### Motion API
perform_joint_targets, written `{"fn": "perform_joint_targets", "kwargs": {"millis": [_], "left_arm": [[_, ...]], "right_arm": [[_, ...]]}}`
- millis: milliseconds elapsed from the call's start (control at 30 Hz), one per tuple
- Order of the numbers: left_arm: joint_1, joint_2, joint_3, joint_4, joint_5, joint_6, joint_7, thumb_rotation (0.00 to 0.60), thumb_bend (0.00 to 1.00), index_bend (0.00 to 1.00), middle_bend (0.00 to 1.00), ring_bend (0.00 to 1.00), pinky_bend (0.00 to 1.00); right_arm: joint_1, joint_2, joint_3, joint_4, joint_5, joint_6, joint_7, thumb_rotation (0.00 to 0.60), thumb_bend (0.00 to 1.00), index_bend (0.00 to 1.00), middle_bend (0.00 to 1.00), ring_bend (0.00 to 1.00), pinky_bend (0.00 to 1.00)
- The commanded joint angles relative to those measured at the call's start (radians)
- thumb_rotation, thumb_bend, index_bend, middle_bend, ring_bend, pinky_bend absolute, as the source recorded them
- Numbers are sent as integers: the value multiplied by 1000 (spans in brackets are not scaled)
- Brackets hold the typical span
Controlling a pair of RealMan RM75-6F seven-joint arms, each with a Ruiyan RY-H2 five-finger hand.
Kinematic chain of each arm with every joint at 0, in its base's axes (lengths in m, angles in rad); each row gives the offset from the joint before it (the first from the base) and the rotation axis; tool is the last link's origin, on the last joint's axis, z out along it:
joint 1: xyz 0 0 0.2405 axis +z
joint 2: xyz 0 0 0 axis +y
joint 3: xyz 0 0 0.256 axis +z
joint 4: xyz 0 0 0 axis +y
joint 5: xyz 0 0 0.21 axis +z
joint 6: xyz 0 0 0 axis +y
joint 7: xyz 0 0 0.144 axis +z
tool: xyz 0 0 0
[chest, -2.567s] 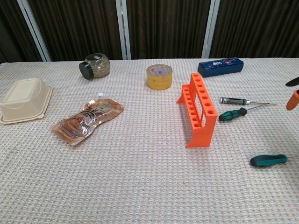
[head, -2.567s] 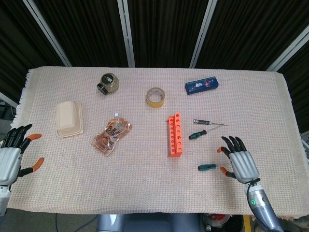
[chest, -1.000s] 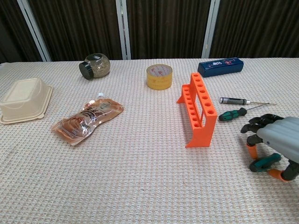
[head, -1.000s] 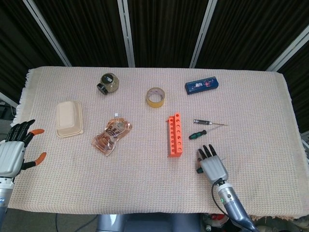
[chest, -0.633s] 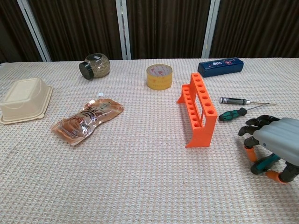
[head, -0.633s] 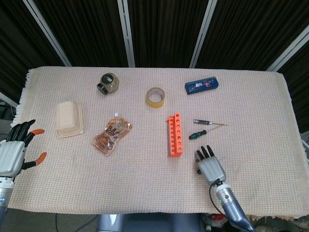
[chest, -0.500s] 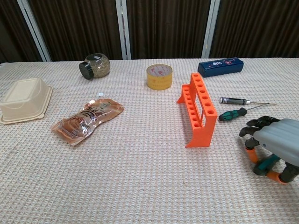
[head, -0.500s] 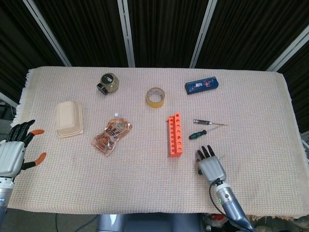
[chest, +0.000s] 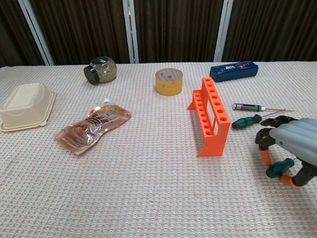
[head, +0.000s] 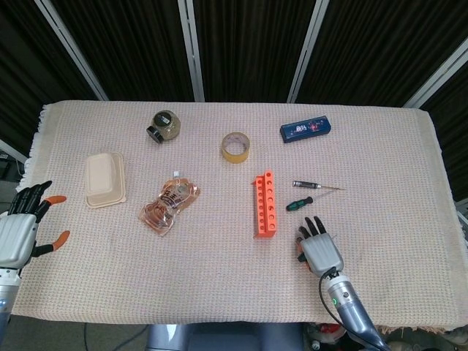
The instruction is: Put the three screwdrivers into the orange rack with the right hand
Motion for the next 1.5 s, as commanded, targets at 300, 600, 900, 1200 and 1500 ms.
{"fn": "perform_joint_targets", "kwargs": {"millis": [300, 600, 900, 1200, 1500], "left_arm": [[-8, 2, 10, -23, 5, -17, 22, 600, 266, 251, 25, 9, 0], [-13, 5, 14, -45, 11, -21, 44, 600, 266, 251, 25, 8, 0], [-16, 5, 19, -57, 15, -22, 59, 600, 268, 251, 25, 8, 0], [-17, 7, 21, -63, 10, -25, 72, 600, 269, 251, 25, 9, 0], [-19, 8, 22, -66, 6, -27, 79, 600, 270, 251, 25, 9, 0]], "right_arm": [[5, 325, 255, -243, 14, -223, 831, 600, 334, 614, 208, 0, 0], [21, 471, 363, -241, -25, -460, 1376, 600, 336, 604, 195, 0, 0], [26, 509, 454, -189, -208, -608, 1906, 600, 348, 597, 154, 0, 0], [66, 472, 434, -125, -337, -561, 2149, 600, 352, 596, 154, 0, 0], [136, 427, 368, -62, -368, -517, 2195, 600, 352, 597, 153, 0, 0]]}}
